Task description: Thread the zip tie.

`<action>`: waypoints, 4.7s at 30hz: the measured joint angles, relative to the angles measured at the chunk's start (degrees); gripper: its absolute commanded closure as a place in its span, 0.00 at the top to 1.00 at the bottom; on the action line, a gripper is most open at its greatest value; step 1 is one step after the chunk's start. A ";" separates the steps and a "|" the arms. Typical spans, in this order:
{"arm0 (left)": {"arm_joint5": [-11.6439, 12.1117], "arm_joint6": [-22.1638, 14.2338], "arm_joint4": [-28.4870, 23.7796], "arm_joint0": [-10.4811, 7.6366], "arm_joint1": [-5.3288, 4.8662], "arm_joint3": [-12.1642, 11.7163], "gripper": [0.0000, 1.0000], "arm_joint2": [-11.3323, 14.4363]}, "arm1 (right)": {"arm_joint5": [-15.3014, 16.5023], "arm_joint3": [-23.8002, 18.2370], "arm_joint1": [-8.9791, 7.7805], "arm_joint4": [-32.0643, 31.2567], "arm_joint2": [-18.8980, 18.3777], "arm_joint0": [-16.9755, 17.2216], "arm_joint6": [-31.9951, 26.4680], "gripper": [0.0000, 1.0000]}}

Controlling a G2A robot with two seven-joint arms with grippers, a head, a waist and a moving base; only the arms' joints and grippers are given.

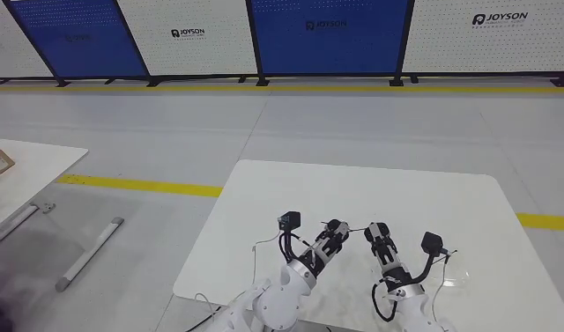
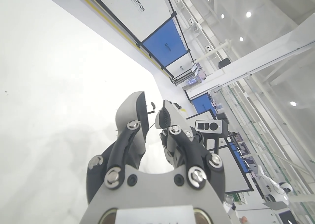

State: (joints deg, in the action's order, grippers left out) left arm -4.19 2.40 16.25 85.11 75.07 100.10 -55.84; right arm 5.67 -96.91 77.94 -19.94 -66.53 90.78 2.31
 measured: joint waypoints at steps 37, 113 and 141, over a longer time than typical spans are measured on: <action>1.15 -3.81 -2.22 -0.39 0.17 -0.66 0.00 0.25 | 0.57 0.23 0.37 -0.56 0.61 -0.40 -0.48 0.00; -5.82 2.07 -15.49 -1.16 1.61 1.97 0.00 -2.43 | 4.22 -1.71 -0.07 -0.29 -4.08 2.86 -0.61 1.00; -8.43 3.42 -25.96 -1.49 2.47 3.62 0.00 -4.13 | -0.71 3.33 -0.98 -32.52 -0.48 -1.20 -5.07 1.00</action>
State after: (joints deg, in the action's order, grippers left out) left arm -12.62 5.81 -9.72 83.63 77.54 103.72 -59.97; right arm 4.96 -93.58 76.96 -52.46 -67.01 89.59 -2.76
